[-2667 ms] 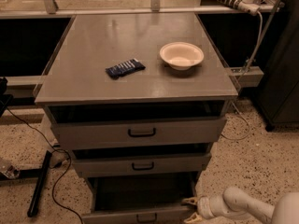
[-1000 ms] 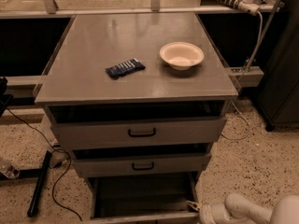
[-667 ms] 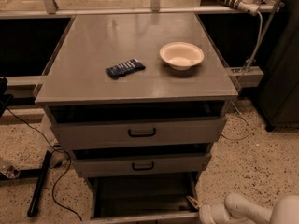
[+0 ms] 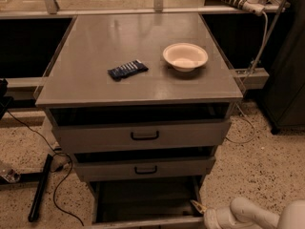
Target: Open bottom drawer
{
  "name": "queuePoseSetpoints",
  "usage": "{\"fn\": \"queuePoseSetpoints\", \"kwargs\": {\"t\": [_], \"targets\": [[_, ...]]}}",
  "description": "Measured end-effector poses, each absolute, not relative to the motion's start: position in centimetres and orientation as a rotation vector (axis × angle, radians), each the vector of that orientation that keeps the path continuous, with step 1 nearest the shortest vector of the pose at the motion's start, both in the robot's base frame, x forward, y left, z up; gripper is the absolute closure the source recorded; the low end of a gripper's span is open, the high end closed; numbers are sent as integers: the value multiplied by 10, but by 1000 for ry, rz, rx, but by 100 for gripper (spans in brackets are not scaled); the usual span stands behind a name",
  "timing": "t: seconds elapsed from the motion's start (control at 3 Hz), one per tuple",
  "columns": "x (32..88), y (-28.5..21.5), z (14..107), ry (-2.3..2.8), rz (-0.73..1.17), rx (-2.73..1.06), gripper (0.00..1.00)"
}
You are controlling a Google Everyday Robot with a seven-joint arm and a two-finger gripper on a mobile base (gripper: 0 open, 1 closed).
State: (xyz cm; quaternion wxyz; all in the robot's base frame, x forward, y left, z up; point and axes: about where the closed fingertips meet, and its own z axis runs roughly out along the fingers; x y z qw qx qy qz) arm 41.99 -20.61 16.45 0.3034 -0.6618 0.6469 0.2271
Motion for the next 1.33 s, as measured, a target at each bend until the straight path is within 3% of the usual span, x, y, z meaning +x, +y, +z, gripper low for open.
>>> {"fn": "queuePoseSetpoints", "kwargs": {"t": [0.67,1.0,1.33], "targets": [[427,-238,250,1591,400,-1779,0],[436,-286,289,1614,273,-1733,0],[435,-290,291,1618,265,-1729,0]]}}
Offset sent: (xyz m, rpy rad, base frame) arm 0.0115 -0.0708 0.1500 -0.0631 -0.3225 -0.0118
